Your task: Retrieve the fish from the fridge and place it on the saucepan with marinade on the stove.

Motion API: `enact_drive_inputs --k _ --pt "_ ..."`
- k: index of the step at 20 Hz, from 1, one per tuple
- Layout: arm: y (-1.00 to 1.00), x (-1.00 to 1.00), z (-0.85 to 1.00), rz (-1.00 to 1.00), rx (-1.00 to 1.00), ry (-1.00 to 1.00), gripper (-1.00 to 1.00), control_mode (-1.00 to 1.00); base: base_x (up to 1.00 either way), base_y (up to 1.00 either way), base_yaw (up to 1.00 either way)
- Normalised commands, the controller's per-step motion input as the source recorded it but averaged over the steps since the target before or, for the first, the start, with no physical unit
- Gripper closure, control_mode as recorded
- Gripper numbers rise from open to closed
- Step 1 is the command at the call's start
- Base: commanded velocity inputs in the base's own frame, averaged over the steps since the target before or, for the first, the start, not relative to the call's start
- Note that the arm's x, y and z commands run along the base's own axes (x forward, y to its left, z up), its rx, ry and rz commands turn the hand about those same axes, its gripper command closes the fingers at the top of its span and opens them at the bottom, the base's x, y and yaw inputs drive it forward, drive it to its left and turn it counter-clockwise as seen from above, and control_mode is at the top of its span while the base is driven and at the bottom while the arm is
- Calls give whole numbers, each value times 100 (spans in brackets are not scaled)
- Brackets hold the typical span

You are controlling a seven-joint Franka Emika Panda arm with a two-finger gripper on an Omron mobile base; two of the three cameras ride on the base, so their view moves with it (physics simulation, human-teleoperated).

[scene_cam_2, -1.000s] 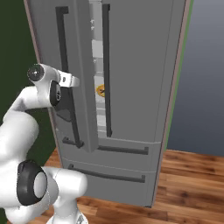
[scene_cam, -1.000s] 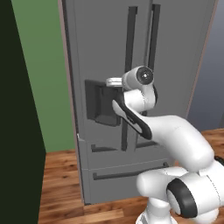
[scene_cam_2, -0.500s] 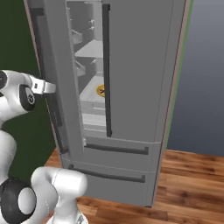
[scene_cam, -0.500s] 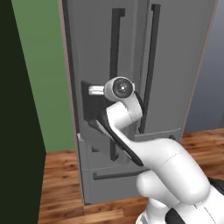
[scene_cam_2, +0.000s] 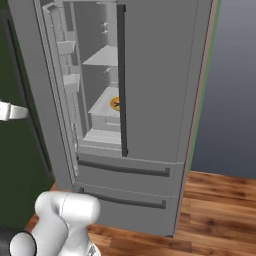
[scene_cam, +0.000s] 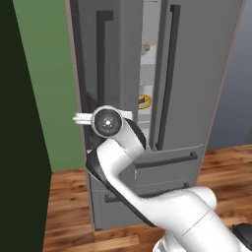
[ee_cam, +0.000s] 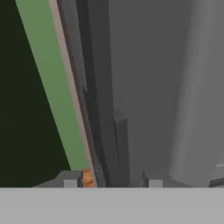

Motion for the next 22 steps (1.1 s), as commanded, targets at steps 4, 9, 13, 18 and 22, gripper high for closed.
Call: enact_drive_inputs --k 4,9,13,18,22 --pt "-5 -100 6 6 9 0 -100 -100 0 0 0" --pt "-69 -100 53 12 21 -9 -100 -100 0 0 0" --pt "-100 -100 60 21 24 -16 -100 -100 0 0 0" --pt "-100 -83 53 28 24 -14 -100 -100 0 0 0" --pt "-97 -9 30 39 21 -7 -100 -100 0 0 0"
